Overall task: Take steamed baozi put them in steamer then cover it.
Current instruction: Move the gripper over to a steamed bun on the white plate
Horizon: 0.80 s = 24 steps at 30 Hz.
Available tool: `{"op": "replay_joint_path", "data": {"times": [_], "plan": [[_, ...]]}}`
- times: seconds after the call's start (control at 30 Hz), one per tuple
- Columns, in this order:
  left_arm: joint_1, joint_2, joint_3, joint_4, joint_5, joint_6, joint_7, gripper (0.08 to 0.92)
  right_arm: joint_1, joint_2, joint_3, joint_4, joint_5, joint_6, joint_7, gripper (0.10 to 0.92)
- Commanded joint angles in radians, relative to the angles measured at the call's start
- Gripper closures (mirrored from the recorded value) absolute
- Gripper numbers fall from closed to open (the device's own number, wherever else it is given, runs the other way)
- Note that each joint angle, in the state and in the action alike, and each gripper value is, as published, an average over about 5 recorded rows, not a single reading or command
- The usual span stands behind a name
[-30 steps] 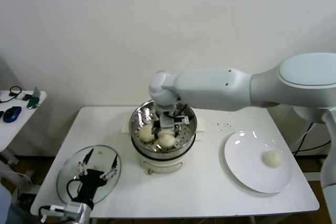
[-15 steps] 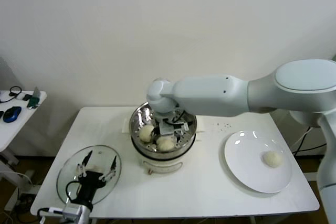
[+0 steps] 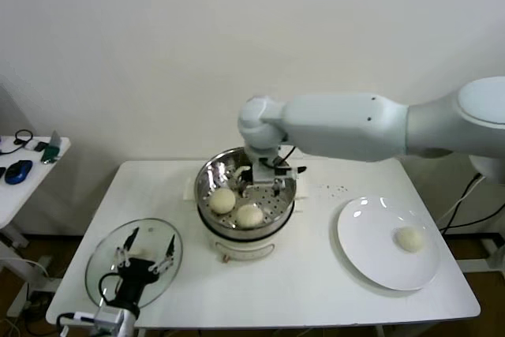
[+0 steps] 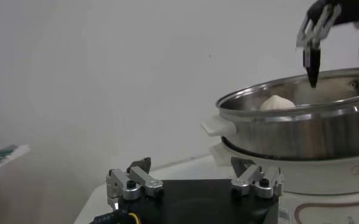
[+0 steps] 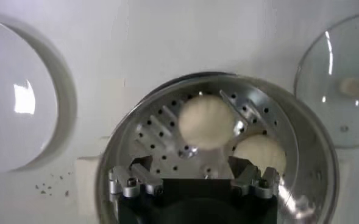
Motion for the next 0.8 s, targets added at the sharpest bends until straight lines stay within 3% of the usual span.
{"op": "replay_joint_path", "data": {"times": [0.03, 0.23, 0.37, 0.57, 0.8], "plan": [[0.002, 0.002, 0.006, 0.003, 0.002, -0.004, 0.0, 0.177, 0.165, -0.31, -0.111, 0.123, 0.159, -0.242, 0.064, 0.203], [-0.01, 0.004, 0.009, 0.008, 0.005, -0.001, -0.001, 0.177, 0.238, -0.57, -0.265, 0.217, 0.291, -0.572, 0.12, 0.203], [-0.02, 0.005, 0.009, 0.011, 0.007, 0.003, -0.001, 0.177, 0.179, -0.738, -0.27, 0.203, 0.342, -0.667, 0.12, 0.203], [-0.026, 0.0, 0.009, 0.011, 0.012, 0.004, -0.001, 0.177, -0.045, -0.919, -0.091, 0.127, 0.278, -0.679, 0.067, 0.203], [-0.015, -0.008, 0.005, 0.004, 0.028, 0.005, -0.001, 0.177, -0.446, -0.987, 0.242, -0.005, 0.185, -0.621, 0.027, 0.203]]}}
